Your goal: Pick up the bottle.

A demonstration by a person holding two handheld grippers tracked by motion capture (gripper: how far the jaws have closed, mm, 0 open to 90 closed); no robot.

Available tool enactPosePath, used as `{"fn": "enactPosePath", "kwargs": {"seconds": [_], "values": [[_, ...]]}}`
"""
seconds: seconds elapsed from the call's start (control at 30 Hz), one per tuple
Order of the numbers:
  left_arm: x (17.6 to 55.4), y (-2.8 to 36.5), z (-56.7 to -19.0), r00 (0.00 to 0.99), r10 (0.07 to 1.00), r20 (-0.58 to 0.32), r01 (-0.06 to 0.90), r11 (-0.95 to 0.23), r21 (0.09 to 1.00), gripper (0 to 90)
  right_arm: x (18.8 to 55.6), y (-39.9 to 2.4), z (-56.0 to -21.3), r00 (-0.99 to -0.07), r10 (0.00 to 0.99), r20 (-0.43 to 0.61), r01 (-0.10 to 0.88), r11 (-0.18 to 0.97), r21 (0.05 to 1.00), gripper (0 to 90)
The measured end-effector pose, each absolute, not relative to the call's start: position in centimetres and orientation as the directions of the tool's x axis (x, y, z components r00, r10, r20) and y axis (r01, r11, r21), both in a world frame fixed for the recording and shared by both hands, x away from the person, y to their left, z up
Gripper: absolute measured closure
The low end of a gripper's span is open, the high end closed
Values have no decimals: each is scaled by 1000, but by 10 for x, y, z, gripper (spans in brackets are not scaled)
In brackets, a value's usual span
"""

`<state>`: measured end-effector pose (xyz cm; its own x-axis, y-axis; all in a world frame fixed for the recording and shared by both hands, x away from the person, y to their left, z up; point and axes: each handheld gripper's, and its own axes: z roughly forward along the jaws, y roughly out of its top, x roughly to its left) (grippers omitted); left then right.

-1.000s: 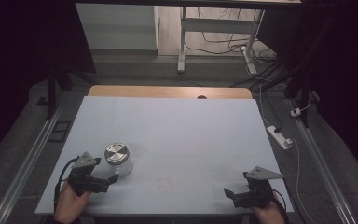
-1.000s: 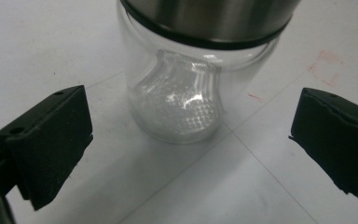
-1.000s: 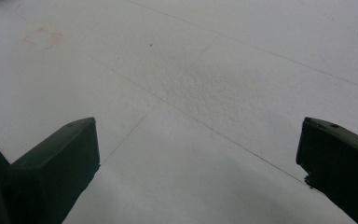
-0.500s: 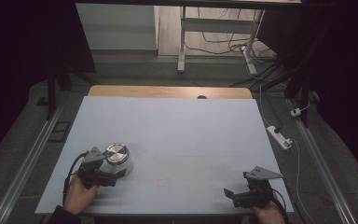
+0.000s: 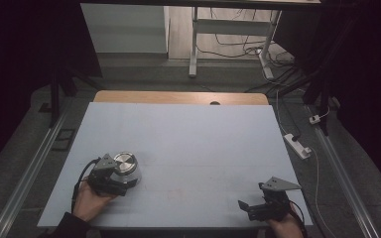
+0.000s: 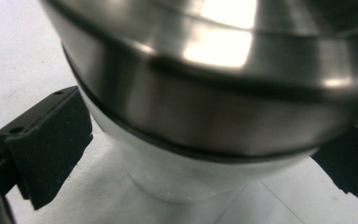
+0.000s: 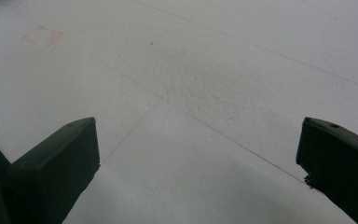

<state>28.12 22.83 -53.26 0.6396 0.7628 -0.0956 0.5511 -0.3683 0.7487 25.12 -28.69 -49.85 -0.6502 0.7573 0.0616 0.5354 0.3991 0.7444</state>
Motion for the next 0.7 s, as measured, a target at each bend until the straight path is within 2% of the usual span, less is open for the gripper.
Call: {"fn": "enactPosePath", "kwargs": {"seconds": [0.17, 0.47, 0.7], "values": [[282, 228, -532, 644, 761, -77, 532, -373, 760, 28, 251, -286, -499, -650, 757, 61, 536, 401, 743, 0], [280, 229, -530, 663, 746, -64, 504, -382, 775, 144, 251, -286, -499, -651, 757, 61, 537, 402, 742, 0], [279, 228, -531, 660, 749, -50, 494, -384, 780, 152, 251, -286, -499, -651, 757, 60, 538, 403, 740, 0]]}}
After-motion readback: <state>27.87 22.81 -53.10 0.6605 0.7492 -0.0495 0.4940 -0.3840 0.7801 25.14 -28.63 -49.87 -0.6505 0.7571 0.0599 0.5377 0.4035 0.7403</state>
